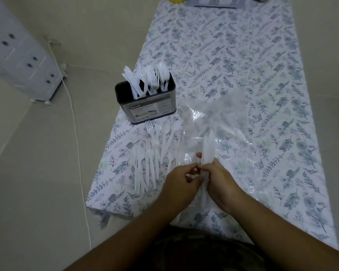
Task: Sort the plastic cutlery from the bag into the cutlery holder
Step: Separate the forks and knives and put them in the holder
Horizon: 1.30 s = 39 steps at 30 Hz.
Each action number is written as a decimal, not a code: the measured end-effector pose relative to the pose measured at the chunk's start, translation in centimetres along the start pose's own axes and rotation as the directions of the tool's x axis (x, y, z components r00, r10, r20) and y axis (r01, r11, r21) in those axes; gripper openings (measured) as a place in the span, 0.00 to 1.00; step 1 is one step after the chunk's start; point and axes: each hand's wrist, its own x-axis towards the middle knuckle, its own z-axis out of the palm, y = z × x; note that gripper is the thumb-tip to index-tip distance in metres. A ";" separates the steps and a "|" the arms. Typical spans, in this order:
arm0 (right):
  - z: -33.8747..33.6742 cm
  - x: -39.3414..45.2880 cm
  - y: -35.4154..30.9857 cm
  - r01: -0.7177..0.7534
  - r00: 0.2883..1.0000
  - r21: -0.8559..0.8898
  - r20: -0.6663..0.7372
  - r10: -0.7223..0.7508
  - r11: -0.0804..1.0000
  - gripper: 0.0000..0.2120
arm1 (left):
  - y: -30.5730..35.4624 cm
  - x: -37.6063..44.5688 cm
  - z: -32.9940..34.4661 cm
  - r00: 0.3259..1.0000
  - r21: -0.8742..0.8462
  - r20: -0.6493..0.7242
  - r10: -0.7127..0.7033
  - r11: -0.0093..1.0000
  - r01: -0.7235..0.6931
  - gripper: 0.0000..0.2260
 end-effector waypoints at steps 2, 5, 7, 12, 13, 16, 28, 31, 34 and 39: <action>0.2 0.1 -0.6 0.071 0.997 -0.046 -0.017 -0.072 0.996 0.19 | 0.7 0.9 0.2 0.999 0.016 -0.035 0.018 1.000 -0.017 0.18; 0.5 -0.3 -1.9 0.220 0.975 -0.180 0.036 -0.217 0.959 0.17 | 1.9 2.4 0.3 0.993 -0.006 -0.056 0.106 0.994 -0.107 0.14; 0.4 -0.3 -2.6 0.313 0.950 -0.239 0.068 -0.306 0.919 0.16 | 2.7 3.3 0.2 0.989 -0.045 -0.064 0.136 0.989 -0.139 0.11; -0.6 0.8 -3.2 0.349 0.937 -0.342 0.118 -0.329 0.872 0.14 | 3.5 4.5 0.5 0.979 -0.024 -0.088 0.185 0.982 -0.187 0.13; -0.8 0.9 -3.3 0.342 0.940 -0.373 0.137 -0.313 0.862 0.14 | 3.3 4.6 0.6 0.976 -0.021 -0.094 0.195 0.980 -0.197 0.14; -1.4 0.6 -4.1 0.342 0.939 -0.463 0.202 -0.279 0.818 0.14 | 2.7 4.4 0.8 0.970 0.008 -0.108 0.219 0.976 -0.220 0.13; -4.7 2.5 -1.7 0.538 0.790 -0.776 0.329 -0.517 0.329 0.11 | 1.0 4.5 -0.2 0.868 0.146 -0.079 0.490 0.867 -0.476 0.10; -4.9 2.0 -0.5 0.543 0.774 -0.773 0.309 -0.552 0.328 0.06 | -0.4 4.0 0.4 0.865 0.249 0.024 0.502 0.835 -0.491 0.13; -4.9 1.8 -0.5 0.537 0.763 -0.776 0.279 -0.583 0.331 0.05 | -1.0 3.9 1.0 0.855 0.331 0.042 0.518 0.800 -0.501 0.15; -5.2 2.1 0.1 0.451 0.806 -0.805 0.181 -0.564 0.386 0.08 | -1.0 3.4 0.9 0.857 0.319 -0.061 0.512 0.823 -0.469 0.05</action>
